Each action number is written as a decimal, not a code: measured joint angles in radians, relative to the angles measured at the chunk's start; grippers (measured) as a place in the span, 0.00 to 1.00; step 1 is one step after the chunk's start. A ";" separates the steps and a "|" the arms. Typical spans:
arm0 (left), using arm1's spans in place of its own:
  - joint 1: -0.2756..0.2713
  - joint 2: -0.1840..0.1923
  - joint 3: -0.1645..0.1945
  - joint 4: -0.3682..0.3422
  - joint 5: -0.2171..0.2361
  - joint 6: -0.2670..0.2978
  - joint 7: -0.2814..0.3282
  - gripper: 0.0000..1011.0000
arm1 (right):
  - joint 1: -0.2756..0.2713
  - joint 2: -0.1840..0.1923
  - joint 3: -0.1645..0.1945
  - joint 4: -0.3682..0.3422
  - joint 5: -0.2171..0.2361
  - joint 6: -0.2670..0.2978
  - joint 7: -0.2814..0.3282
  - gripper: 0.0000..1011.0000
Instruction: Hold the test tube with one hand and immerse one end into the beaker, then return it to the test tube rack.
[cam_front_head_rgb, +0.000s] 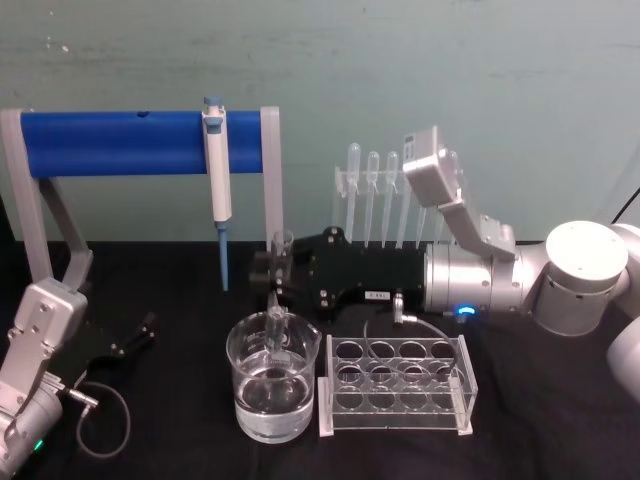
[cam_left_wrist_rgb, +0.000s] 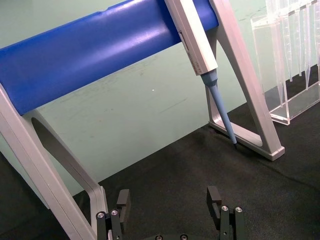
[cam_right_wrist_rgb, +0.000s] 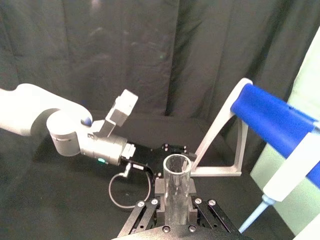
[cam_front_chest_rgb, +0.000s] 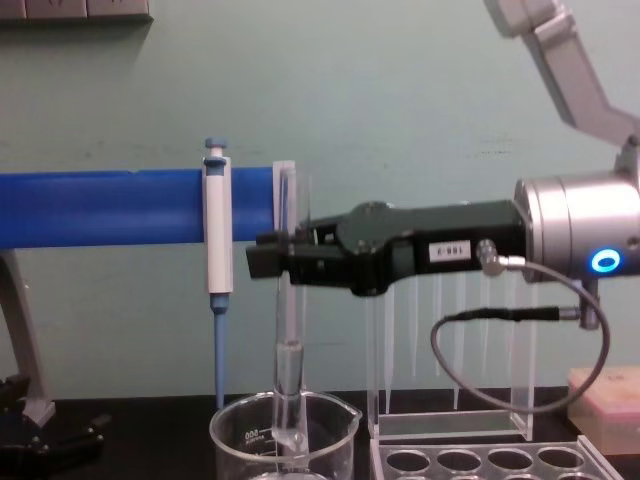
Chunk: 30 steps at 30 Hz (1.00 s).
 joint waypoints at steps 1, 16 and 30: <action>0.000 0.000 0.000 0.000 0.000 0.000 0.000 0.99 | 0.003 0.004 0.002 -0.010 0.006 0.004 0.000 0.22; 0.000 0.000 0.000 0.000 0.000 0.000 0.000 0.99 | -0.014 0.091 0.043 -0.133 0.080 0.042 -0.031 0.22; 0.000 0.000 0.000 0.000 0.000 0.000 0.000 0.99 | -0.100 0.245 0.104 -0.289 0.124 0.060 -0.079 0.22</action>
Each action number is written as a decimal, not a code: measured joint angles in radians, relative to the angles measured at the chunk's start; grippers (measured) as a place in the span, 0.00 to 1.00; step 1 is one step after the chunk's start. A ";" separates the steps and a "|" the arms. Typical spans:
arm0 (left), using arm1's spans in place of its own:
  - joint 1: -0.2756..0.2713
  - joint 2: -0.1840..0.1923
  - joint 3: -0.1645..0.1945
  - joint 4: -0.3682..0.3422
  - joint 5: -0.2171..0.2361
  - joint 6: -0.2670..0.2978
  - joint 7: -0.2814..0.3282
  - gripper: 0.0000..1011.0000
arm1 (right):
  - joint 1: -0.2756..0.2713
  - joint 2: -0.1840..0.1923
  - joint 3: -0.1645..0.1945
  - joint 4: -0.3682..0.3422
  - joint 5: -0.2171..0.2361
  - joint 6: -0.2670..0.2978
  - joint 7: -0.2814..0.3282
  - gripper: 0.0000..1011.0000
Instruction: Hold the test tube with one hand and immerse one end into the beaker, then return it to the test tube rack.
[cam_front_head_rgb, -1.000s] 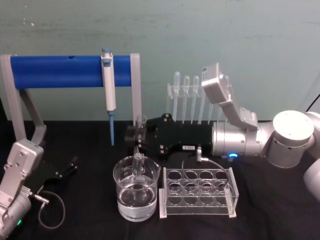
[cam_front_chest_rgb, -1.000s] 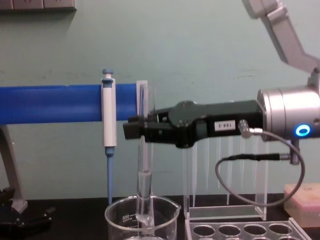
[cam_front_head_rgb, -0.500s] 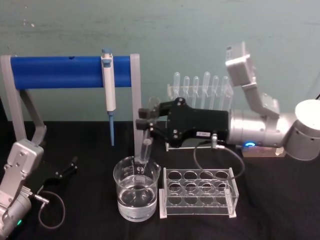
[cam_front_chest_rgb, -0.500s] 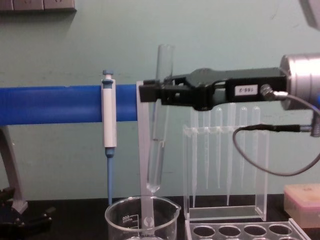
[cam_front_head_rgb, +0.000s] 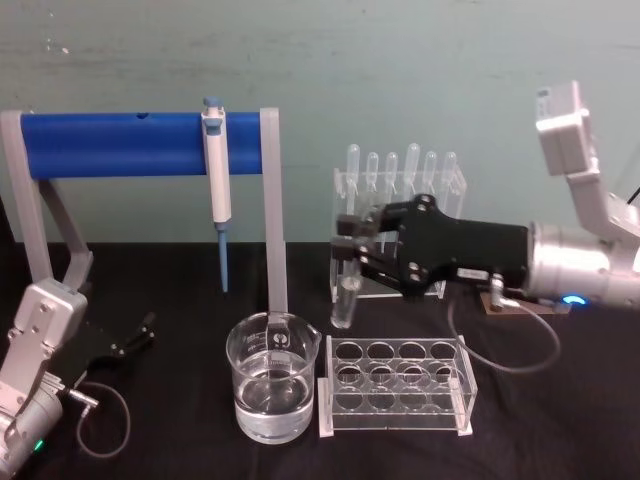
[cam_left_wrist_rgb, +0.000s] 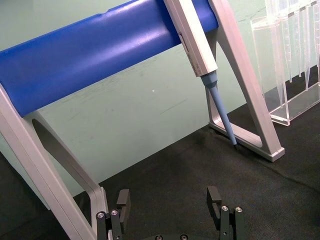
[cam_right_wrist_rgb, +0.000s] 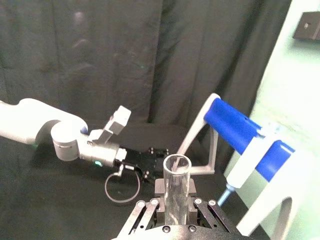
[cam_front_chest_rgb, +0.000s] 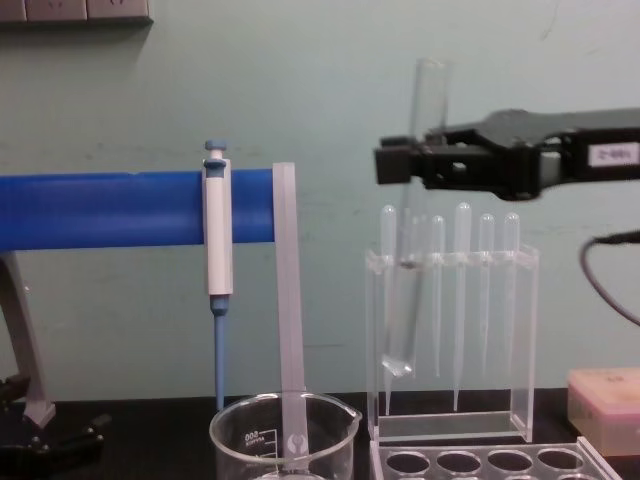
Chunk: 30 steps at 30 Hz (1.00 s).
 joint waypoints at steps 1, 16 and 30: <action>0.000 0.000 0.000 0.000 0.000 0.000 0.000 0.99 | -0.007 0.006 0.003 -0.005 0.002 0.000 -0.003 0.22; 0.000 0.000 0.000 0.000 0.000 0.000 0.000 0.99 | -0.154 0.111 0.072 -0.070 0.017 -0.039 -0.052 0.22; 0.000 0.000 0.000 0.000 0.000 0.000 0.000 0.99 | -0.190 0.093 0.084 -0.036 -0.008 -0.064 -0.046 0.22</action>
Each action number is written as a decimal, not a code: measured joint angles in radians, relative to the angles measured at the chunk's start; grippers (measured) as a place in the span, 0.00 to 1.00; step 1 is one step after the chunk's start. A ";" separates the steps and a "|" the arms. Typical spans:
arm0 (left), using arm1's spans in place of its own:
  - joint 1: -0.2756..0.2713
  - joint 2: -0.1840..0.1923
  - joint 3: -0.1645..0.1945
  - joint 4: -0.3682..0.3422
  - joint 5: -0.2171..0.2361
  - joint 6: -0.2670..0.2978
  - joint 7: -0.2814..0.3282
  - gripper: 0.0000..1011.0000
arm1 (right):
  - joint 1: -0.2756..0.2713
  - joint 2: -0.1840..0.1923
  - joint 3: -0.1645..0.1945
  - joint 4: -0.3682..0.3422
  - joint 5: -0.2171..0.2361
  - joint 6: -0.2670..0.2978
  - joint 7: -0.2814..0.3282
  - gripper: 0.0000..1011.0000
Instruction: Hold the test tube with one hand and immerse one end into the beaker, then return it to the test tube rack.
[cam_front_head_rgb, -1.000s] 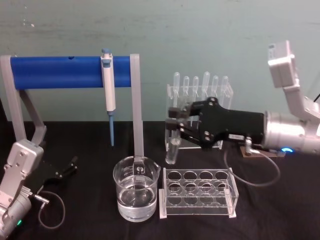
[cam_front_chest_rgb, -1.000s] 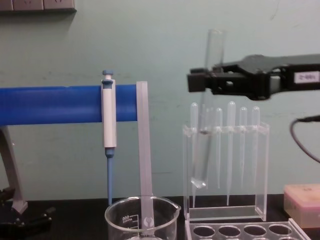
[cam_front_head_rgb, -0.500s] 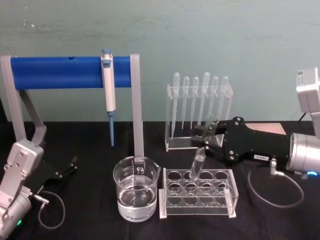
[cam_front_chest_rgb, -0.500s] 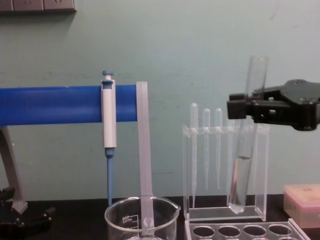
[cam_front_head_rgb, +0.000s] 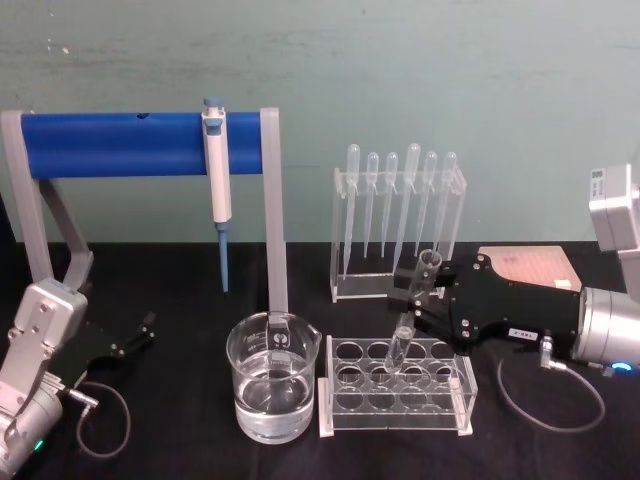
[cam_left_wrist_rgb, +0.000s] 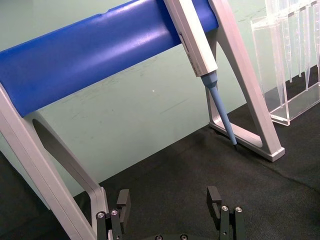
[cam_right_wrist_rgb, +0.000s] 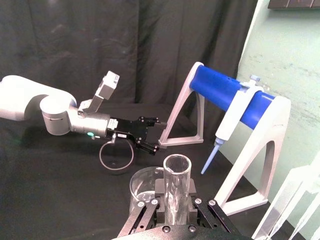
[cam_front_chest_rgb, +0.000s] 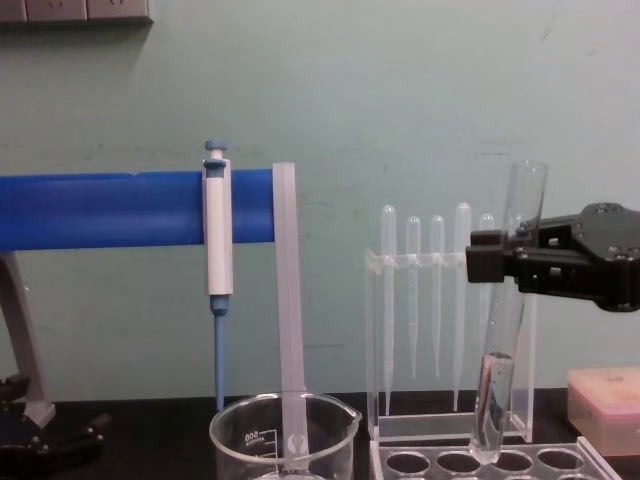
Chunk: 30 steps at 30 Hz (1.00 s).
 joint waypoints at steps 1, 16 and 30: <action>0.000 0.000 0.000 0.000 0.000 0.000 0.000 0.99 | -0.001 -0.004 0.000 0.006 -0.003 -0.002 0.002 0.22; 0.000 0.000 0.000 0.000 0.000 0.000 0.000 0.99 | -0.006 -0.039 -0.010 0.067 -0.044 -0.030 0.017 0.22; 0.000 0.000 0.000 0.000 0.000 0.000 0.000 0.99 | 0.010 -0.074 -0.018 0.128 -0.070 -0.061 0.040 0.22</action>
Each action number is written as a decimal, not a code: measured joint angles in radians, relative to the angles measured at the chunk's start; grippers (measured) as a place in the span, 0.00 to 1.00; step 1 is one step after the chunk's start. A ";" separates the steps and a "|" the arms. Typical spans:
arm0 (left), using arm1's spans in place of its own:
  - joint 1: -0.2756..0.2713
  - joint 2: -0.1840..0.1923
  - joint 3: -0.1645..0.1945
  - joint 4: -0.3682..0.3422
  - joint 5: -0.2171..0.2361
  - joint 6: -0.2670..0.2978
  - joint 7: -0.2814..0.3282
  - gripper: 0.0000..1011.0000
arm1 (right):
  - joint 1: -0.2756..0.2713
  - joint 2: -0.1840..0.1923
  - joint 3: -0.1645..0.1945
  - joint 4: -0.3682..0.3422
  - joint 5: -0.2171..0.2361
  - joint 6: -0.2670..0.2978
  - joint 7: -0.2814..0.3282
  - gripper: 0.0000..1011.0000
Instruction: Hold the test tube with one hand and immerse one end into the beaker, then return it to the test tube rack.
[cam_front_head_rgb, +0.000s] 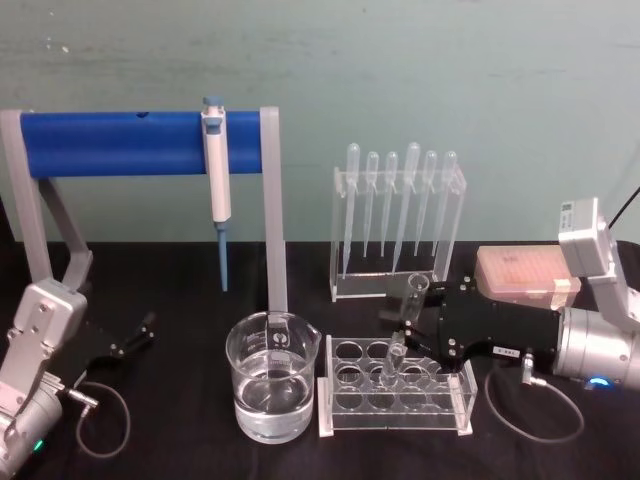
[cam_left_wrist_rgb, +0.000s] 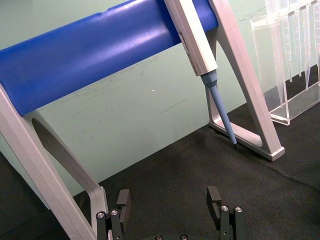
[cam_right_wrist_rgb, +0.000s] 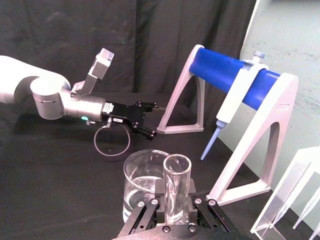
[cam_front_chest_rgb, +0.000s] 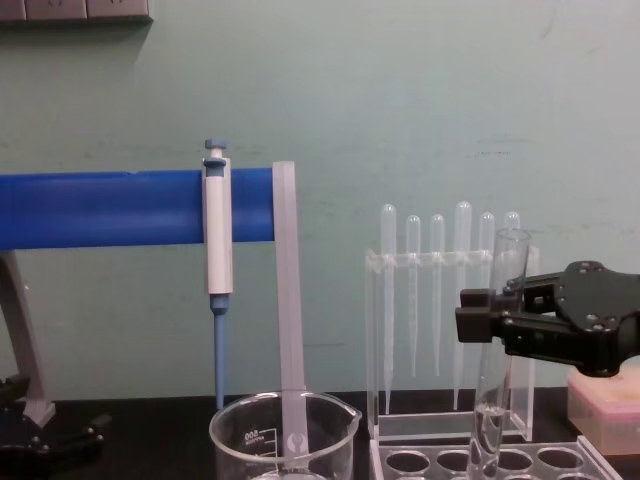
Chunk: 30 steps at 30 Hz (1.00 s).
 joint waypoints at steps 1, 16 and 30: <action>0.000 0.000 0.000 0.000 0.000 0.000 0.000 0.99 | 0.000 -0.002 0.000 0.002 -0.001 -0.002 0.000 0.22; 0.000 0.000 0.000 0.000 0.000 0.000 0.000 0.99 | -0.012 -0.024 -0.004 0.033 -0.011 -0.023 0.007 0.22; 0.000 0.000 0.000 0.000 0.000 0.000 0.000 0.99 | -0.027 -0.036 -0.008 0.062 -0.031 -0.051 0.009 0.22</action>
